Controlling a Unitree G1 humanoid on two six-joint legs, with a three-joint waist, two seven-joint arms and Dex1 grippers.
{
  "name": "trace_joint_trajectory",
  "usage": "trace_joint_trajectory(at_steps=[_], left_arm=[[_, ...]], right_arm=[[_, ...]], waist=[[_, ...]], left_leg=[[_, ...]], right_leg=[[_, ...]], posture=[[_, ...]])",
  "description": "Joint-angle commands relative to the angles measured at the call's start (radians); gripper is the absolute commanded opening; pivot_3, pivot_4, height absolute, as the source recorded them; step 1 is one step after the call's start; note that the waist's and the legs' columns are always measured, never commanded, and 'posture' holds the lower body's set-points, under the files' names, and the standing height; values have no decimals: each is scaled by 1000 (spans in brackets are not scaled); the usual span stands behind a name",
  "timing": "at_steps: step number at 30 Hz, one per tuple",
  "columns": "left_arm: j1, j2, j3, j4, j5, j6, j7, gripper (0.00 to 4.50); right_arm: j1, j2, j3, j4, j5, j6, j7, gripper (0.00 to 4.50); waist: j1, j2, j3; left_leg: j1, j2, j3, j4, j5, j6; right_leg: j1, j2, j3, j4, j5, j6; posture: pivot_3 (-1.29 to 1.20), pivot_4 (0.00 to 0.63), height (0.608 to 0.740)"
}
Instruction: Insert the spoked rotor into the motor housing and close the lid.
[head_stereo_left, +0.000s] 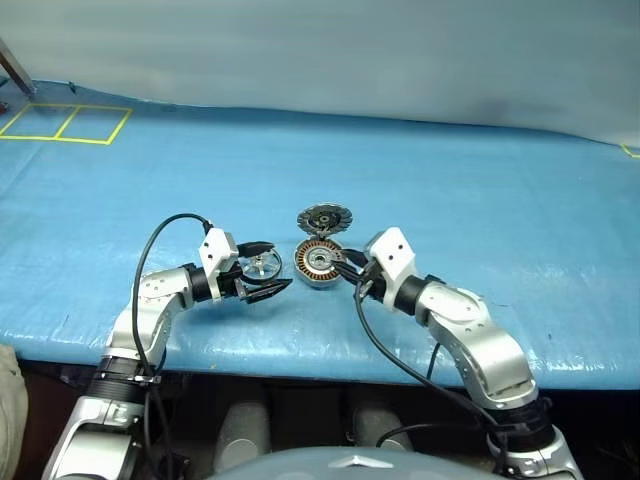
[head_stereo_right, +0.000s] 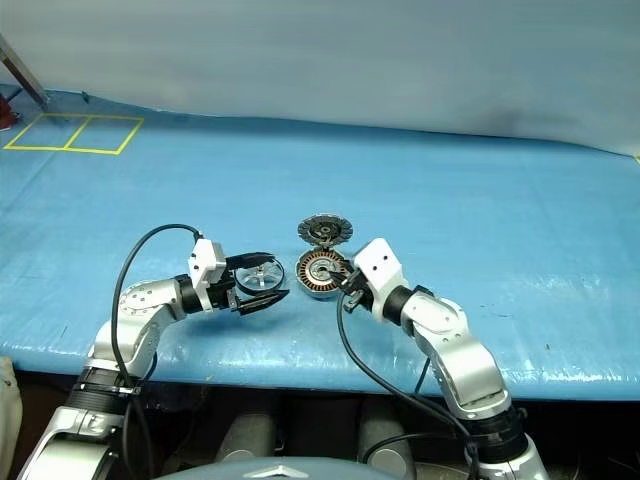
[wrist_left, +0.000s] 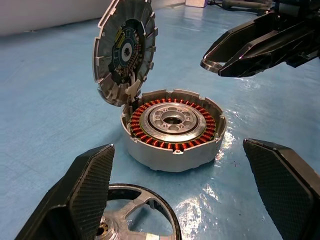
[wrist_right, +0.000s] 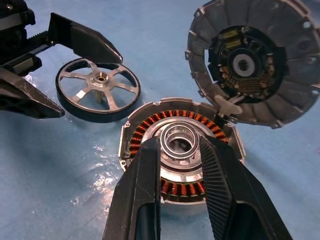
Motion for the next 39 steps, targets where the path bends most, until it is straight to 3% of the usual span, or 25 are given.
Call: trace_joint_trajectory(at_steps=[1,15,39], left_arm=[[7,5,18,-34,-6,-19,10,4500],[30,11,28,-53,-6,-23,26,4500],[26,16,25,-41,-2,-38,37,4500]], right_arm=[[-56,23,18,50,-1,-39,2,765],[-124,42,23,228,-7,-109,12,765],[-139,53,31,255,-22,-123,11,765]], waist=[[-1,0,0],[-2,0,0],[-2,0,0]], left_leg=[[0,0,0,0,0,0],[0,0,0,-1,0,0],[0,0,0,-1,0,0]], right_leg=[[0,0,0,0,0,0],[0,0,0,0,0,-1],[0,0,0,0,1,-1]], posture=[[0,150,740],[0,150,740],[0,150,740]])
